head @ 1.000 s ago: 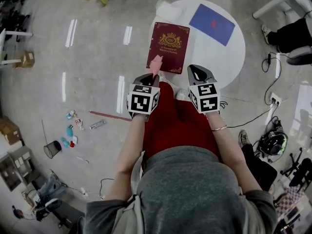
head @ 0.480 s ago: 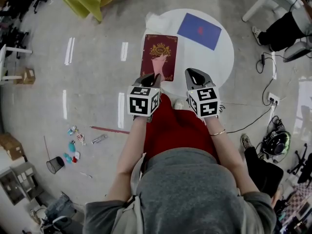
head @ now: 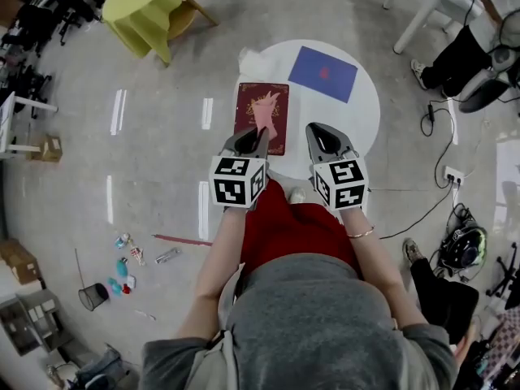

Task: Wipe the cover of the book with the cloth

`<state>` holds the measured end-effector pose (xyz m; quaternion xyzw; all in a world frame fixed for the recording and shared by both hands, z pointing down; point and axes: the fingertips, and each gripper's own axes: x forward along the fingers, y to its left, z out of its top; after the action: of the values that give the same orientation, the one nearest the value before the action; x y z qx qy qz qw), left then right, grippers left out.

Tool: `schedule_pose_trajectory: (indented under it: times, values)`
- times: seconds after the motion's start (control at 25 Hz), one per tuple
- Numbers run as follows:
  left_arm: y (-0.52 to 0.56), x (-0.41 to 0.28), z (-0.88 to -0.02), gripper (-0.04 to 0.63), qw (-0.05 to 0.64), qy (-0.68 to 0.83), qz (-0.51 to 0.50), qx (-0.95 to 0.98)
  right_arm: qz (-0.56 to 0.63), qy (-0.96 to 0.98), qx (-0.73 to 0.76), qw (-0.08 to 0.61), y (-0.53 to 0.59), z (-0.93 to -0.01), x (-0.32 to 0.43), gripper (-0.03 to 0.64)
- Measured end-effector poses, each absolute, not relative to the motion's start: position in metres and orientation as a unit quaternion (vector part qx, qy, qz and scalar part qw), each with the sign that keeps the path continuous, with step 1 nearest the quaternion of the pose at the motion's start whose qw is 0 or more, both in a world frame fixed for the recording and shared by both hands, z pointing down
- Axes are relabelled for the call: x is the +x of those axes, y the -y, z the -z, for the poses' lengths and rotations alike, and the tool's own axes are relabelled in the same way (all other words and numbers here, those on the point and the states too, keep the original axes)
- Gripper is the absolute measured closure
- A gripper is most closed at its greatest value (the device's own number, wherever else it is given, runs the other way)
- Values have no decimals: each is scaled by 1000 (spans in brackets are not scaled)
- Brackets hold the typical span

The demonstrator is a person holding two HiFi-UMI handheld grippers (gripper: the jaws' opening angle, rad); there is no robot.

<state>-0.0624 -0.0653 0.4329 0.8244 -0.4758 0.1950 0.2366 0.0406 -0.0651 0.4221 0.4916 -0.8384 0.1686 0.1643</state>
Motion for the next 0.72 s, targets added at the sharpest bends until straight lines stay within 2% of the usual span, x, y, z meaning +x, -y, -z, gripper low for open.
schedule_pose_trajectory:
  times: [0.72]
  values:
    - [78, -79, -342, 561, 122, 513, -90, 845, -107, 855, 502, 70, 72, -338, 39, 589]
